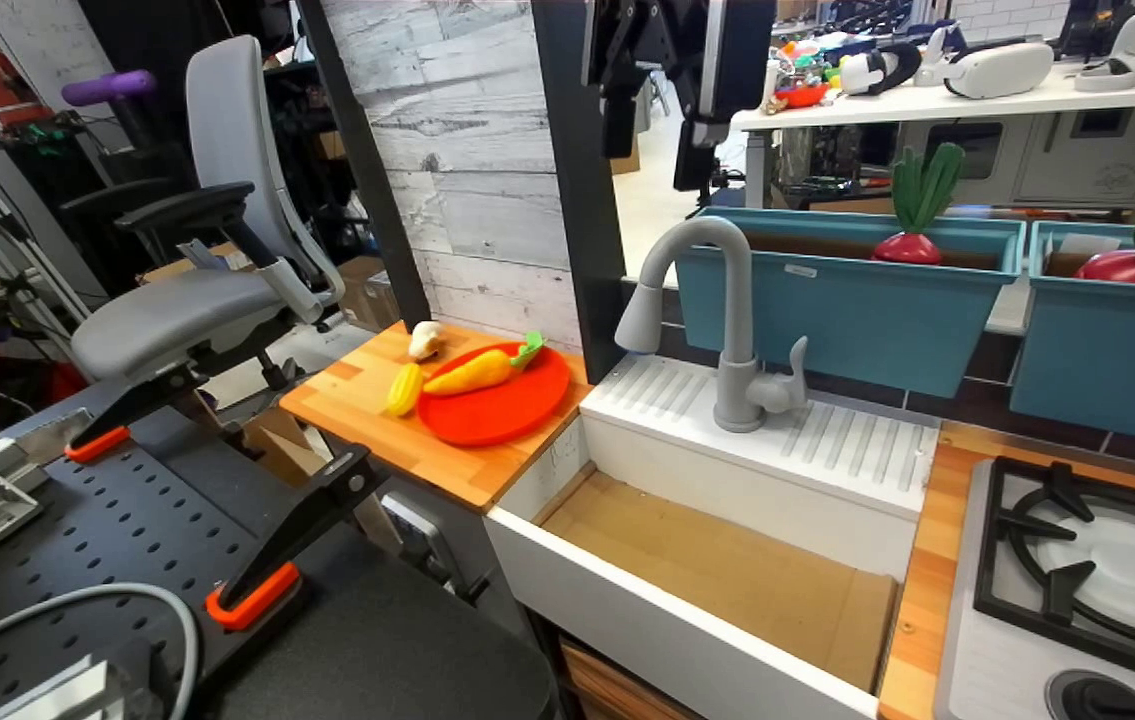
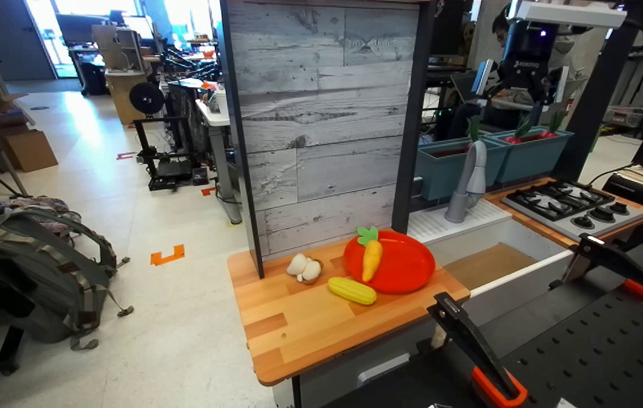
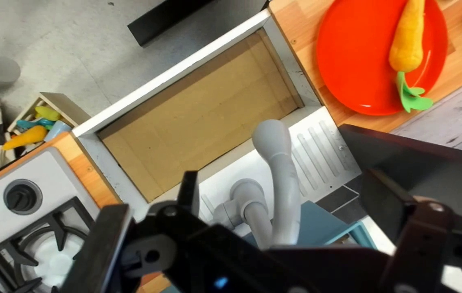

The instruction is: Move the grey tap to the left, move it the right and then move the brown toy closer to edge

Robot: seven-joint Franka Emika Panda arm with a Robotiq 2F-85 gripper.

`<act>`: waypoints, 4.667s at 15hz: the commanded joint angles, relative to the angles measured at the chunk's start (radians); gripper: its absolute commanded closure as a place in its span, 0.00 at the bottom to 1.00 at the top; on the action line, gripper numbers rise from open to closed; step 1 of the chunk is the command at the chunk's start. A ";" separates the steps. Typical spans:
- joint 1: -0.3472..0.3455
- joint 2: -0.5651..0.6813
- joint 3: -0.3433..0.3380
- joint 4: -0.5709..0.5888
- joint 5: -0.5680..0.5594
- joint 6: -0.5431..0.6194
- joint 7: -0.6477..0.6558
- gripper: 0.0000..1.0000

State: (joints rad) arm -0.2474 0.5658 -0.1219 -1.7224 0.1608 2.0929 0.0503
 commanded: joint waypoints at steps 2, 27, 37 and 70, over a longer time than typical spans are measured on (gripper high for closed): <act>0.045 0.023 -0.016 -0.021 -0.055 0.000 0.049 0.00; 0.054 0.150 0.003 -0.015 0.035 0.261 0.107 0.98; 0.043 0.145 -0.051 -0.023 -0.147 0.256 -0.086 0.94; 0.048 -0.179 0.078 -0.410 -0.222 0.426 -0.392 0.00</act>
State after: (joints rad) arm -0.2101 0.4335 -0.0801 -2.0497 -0.0788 2.4688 -0.3066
